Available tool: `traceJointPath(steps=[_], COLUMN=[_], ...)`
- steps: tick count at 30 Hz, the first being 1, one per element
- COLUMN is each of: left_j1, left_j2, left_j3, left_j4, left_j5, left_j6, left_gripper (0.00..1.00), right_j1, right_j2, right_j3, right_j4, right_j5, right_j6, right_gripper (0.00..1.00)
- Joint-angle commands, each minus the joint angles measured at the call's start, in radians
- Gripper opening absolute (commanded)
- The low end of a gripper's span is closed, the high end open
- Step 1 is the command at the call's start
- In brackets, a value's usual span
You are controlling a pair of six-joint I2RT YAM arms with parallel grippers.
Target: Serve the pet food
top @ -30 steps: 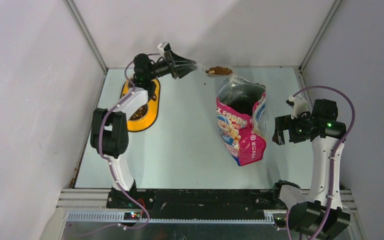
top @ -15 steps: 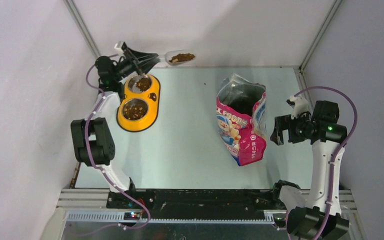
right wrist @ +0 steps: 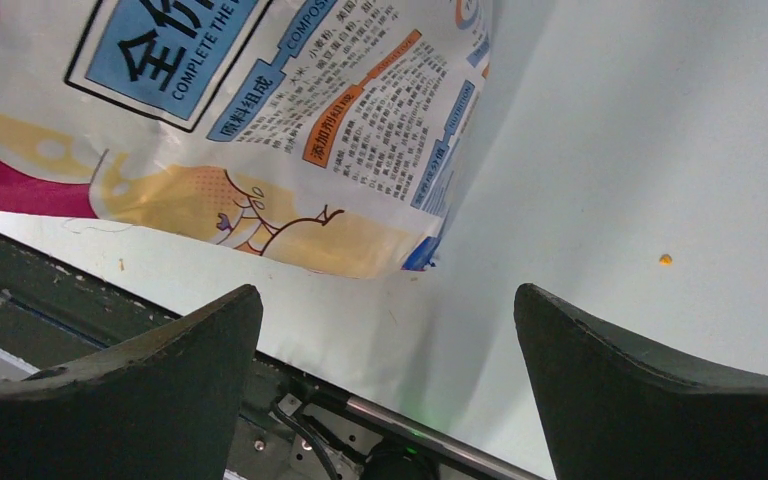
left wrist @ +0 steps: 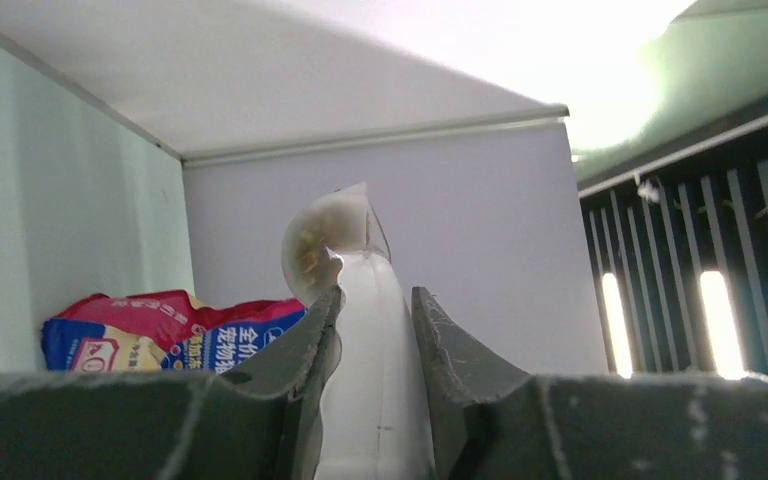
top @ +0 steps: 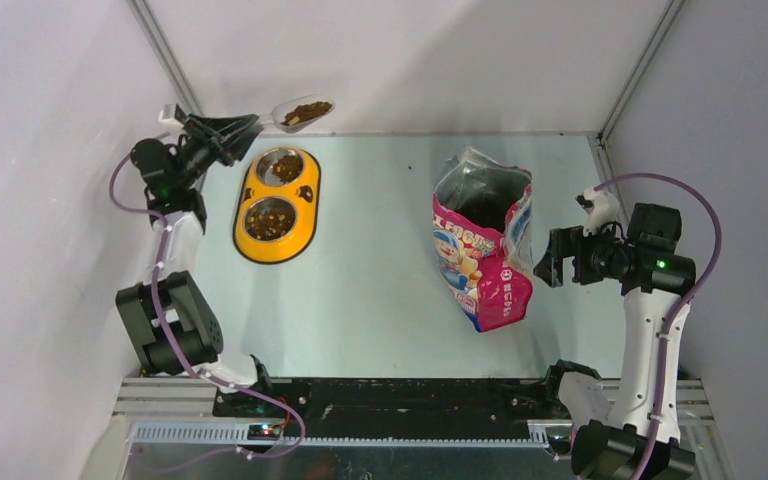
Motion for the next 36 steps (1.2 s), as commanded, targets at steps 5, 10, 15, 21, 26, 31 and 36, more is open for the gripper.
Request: traceJointPath(steps=[5,10,15,21,26,31,36], left_j1=[0.134,0.182,0.21,0.233,0.235,0.235,0.234], left_j2=[-0.083,-0.113,-0.126,-0.111,-0.097,-0.063,-0.004], left_j3=[-0.12,-0.198,-0.249,-0.286,-0.277,-0.26,-0.231], left_j4=[0.08,0.076,0.069,0.042,-0.07,-0.11,-0.126], left_j5=[-0.059,-0.139,-0.203,-0.28,-0.36,-0.404,-0.433], left_j6=[0.042,0.111,0.189,0.294,0.445,0.549,0.581], left_gripper=[0.0,0.0,0.0,0.0,0.0,0.0,0.0], right_j1=[0.005,0.005,0.006,0.006,0.006,0.005,0.002], right_j2=[-0.026,-0.033,-0.037,-0.037,-0.038,-0.044,-0.048], right_j3=[0.039,0.04,0.039,0.04,0.039,0.039,0.039], right_j4=[0.042,0.036,0.03,0.021,0.015,0.005,-0.006], right_j5=[-0.047,-0.047,-0.045,-0.037,-0.032,-0.023,-0.016], right_j6=[0.032,0.024,0.021,0.019,0.019,0.014,0.01], right_gripper=[1.0,1.0,1.0,1.0,1.0,1.0,0.99])
